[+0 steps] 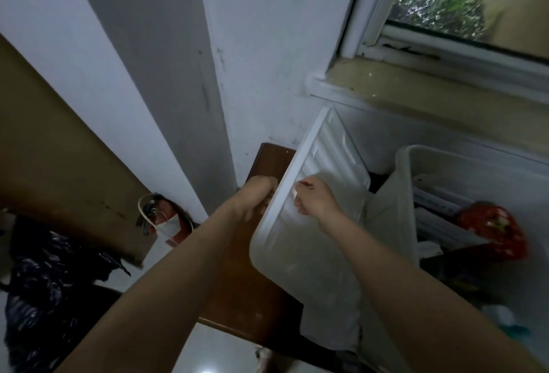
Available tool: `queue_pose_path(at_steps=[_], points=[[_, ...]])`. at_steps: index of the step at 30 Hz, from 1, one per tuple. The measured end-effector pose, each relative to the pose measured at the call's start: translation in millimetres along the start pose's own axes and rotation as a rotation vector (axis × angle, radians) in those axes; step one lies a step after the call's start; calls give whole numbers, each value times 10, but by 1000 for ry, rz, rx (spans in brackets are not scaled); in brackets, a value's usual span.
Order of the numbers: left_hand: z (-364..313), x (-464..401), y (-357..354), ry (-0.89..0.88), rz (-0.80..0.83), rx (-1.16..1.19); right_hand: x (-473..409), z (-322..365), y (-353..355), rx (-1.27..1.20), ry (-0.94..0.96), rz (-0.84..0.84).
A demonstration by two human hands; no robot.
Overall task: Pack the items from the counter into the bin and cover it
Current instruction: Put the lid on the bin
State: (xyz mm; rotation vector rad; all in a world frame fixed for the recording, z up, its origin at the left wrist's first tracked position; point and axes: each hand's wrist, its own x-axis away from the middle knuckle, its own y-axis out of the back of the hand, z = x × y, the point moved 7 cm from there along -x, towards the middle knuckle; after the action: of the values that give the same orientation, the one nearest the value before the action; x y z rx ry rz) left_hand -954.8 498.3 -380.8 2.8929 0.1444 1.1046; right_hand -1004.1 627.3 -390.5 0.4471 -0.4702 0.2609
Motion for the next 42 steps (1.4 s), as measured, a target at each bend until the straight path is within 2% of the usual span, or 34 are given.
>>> queue_pose_path(at_steps=[5, 9, 13, 15, 22, 26, 30, 34, 37, 39, 41, 42], points=[[-167, 122, -288, -92, 51, -30, 158, 30, 312, -11, -4, 29], [-277, 218, -524, -151, 123, -29, 218, 80, 599, -75, 27, -60], [-326, 293, -756, -114, 201, 46, 275, 195, 908, 65, 117, -169], [-342, 330, -869, -122, 231, 38, 320, 222, 998, 128, 136, -171], [-258, 340, -1074, -130, 212, -165, 461, 195, 1144, 215, 59, -175], [-191, 282, -976, -113, 139, -219, 604, 279, 1336, 382, 104, -322], [-146, 183, -807, -91, 19, -178, 673, 279, 1548, 423, 105, -400], [-212, 134, -742, -127, -113, -234, 698, 257, 1765, 201, 118, -400], [-333, 158, -686, -152, -264, -383, 783, 180, 1927, 70, 39, -359], [-401, 187, -568, -137, -422, -484, 950, 238, 2132, 242, 24, -346], [-445, 283, -422, -85, -588, -528, 1085, 273, 2307, 727, 102, -349], [-471, 377, -394, -55, -660, -521, 1121, 225, 2439, 800, 99, -390]])
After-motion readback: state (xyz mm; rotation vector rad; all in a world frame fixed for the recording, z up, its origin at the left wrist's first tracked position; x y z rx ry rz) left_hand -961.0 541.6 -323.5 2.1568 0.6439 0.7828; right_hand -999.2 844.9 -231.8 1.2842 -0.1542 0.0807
